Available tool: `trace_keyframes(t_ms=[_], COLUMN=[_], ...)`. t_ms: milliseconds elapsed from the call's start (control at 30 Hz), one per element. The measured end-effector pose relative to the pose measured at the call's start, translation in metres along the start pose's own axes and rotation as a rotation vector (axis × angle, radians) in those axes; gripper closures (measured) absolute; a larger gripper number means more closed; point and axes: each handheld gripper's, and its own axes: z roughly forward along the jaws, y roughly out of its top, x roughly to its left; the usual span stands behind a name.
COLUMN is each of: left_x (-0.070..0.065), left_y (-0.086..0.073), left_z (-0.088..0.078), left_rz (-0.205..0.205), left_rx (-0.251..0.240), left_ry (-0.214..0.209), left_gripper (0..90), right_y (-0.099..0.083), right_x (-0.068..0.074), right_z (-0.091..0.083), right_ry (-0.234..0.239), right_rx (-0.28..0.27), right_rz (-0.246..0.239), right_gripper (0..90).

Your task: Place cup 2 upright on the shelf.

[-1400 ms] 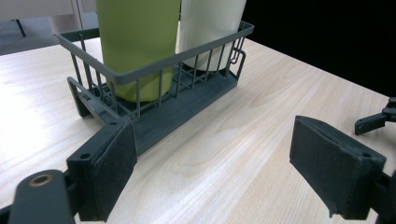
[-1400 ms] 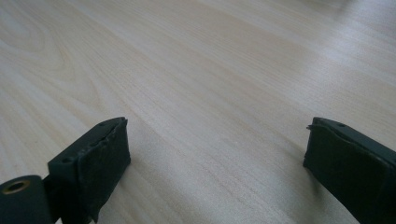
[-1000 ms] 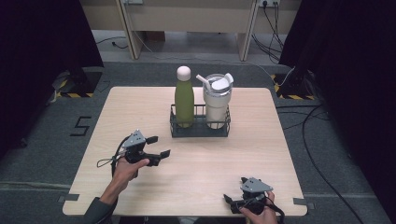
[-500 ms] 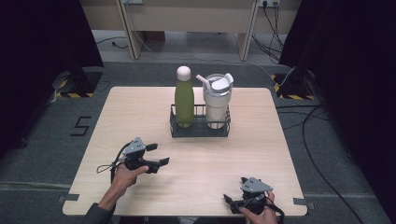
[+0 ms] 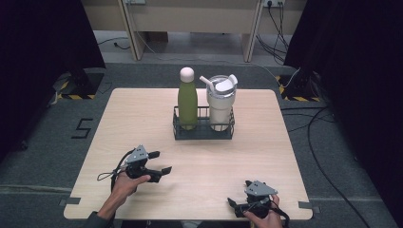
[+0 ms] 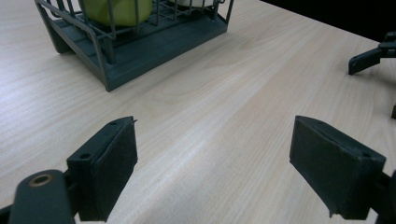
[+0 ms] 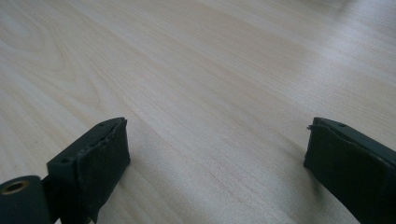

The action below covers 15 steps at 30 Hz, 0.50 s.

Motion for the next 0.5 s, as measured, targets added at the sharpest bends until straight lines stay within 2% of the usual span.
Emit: trace_keyframes(t_ms=[200, 367, 500], left_x=[-0.006, -0.010, -0.014], left_y=[-0.006, -0.011, -0.014], left_z=[-0.002, -0.005, -0.006], left_rz=[0.032, 0.043, 0.063], left_rx=[0.038, 0.064, 0.093], left_ry=[0.001, -0.014, -0.006], left_gripper=[14.7, 14.7, 14.8], right_y=[0.000, 0.000, 0.000], right_x=[0.000, 0.000, 0.000], right_z=[0.000, 0.000, 0.000], right_ry=[0.000, 0.000, 0.000], right_rx=[0.000, 0.000, 0.000], right_rz=[0.000, 0.000, 0.000], right_gripper=[6.7, 6.7, 6.7])
